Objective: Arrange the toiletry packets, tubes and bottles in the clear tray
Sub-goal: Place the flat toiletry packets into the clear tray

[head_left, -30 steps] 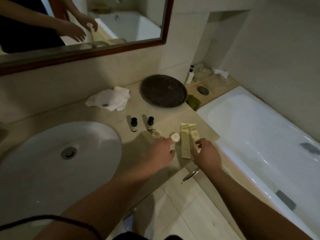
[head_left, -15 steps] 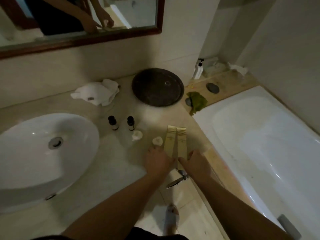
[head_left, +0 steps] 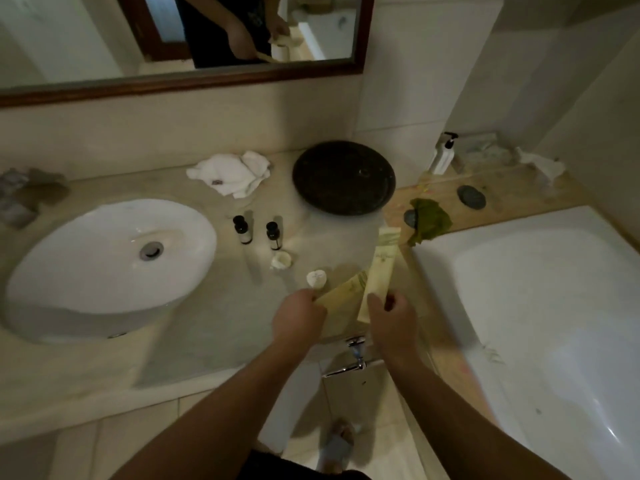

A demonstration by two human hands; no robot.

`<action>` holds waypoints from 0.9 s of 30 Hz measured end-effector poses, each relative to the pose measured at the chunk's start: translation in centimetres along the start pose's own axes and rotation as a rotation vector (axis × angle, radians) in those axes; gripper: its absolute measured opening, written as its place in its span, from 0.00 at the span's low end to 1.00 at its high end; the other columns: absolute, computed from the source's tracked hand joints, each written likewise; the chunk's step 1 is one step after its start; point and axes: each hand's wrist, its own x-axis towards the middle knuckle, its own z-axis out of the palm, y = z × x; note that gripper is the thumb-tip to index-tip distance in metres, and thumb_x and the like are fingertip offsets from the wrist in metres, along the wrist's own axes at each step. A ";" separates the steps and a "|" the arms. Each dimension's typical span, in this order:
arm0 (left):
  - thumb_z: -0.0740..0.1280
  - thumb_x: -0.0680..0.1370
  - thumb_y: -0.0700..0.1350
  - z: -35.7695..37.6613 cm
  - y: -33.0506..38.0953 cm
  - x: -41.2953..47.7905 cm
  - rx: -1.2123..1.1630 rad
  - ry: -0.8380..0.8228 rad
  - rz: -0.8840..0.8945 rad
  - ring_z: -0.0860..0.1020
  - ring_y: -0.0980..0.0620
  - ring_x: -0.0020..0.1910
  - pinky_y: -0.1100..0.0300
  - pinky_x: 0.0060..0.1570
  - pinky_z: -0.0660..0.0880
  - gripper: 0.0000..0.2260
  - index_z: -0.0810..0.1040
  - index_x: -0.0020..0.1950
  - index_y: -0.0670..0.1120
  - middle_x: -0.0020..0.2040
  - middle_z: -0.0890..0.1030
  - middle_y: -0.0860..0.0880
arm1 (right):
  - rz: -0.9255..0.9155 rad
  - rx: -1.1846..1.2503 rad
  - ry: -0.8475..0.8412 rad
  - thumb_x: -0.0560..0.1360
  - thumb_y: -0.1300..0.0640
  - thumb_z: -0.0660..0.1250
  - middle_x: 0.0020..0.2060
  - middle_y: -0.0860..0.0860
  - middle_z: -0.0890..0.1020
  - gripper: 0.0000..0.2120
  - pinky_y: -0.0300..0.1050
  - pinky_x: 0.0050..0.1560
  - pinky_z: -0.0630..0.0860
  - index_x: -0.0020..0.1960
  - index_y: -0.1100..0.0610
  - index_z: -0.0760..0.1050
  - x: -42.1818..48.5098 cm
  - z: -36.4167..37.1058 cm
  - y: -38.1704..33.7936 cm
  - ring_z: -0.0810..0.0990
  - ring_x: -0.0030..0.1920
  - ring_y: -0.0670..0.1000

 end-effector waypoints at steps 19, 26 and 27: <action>0.73 0.72 0.42 -32.8 -27.0 -11.8 -0.756 0.777 -0.012 0.72 0.59 0.28 0.63 0.31 0.70 0.06 0.79 0.38 0.42 0.31 0.76 0.50 | -0.610 0.104 -0.564 0.72 0.55 0.72 0.25 0.47 0.77 0.10 0.34 0.25 0.66 0.33 0.54 0.77 -20.8 25.9 -24.4 0.72 0.26 0.43; 0.73 0.72 0.41 -38.9 -38.8 -15.1 -0.886 0.877 -0.214 0.82 0.36 0.42 0.41 0.44 0.79 0.05 0.81 0.44 0.41 0.42 0.83 0.36 | -0.673 0.054 -0.861 0.78 0.58 0.64 0.30 0.50 0.77 0.09 0.32 0.28 0.69 0.39 0.56 0.73 -30.3 38.0 -27.3 0.75 0.27 0.42; 0.73 0.72 0.41 -39.7 -39.9 -15.2 -0.890 0.881 -0.238 0.82 0.37 0.43 0.42 0.43 0.79 0.05 0.81 0.44 0.41 0.43 0.83 0.36 | -0.657 0.042 -0.908 0.79 0.57 0.63 0.32 0.51 0.79 0.07 0.34 0.28 0.71 0.42 0.56 0.74 -31.0 39.5 -27.6 0.78 0.28 0.41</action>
